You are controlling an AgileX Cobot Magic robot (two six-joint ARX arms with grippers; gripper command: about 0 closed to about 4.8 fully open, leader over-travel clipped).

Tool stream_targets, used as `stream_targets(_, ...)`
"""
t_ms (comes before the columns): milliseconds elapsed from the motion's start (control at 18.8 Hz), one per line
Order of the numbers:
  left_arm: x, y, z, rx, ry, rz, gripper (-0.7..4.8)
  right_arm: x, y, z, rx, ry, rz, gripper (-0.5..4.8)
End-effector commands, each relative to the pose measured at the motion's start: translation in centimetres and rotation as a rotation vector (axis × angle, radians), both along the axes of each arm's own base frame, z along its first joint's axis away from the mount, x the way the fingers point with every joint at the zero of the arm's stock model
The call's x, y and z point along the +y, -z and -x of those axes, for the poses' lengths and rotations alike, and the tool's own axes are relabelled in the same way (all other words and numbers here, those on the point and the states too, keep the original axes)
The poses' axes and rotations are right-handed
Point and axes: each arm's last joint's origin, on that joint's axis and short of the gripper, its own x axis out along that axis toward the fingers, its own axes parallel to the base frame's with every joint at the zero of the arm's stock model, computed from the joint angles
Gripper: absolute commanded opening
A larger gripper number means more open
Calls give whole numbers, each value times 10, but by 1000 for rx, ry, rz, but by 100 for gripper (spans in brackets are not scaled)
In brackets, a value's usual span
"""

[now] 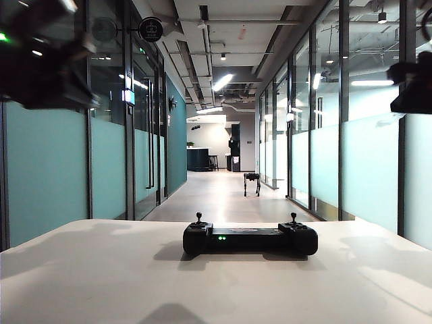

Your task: Push the left joystick on the remote control sitting on the white table backward to make the robot dog back up in a straight line until it returns close to you.

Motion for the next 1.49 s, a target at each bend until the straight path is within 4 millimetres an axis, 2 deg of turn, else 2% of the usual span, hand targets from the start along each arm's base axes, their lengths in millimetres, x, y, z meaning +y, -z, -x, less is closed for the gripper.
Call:
stream_targets(53,-7,-2,-12,-2,17,1,-5,2,-3,-6,-38,1,-12,-6)
stream_targets(532,-21,16,-54,72,52,-11,-5,6,16,-23,42,-2,-6,-6)
stream_targets(1117,-26,33,-65,86,113,2,-5,15,38,-49,77,-12,3,-6)
stream_targets(1490,-31,43,-78,114,135,-1,-5,31,54,-77,115,-41,15,-6)
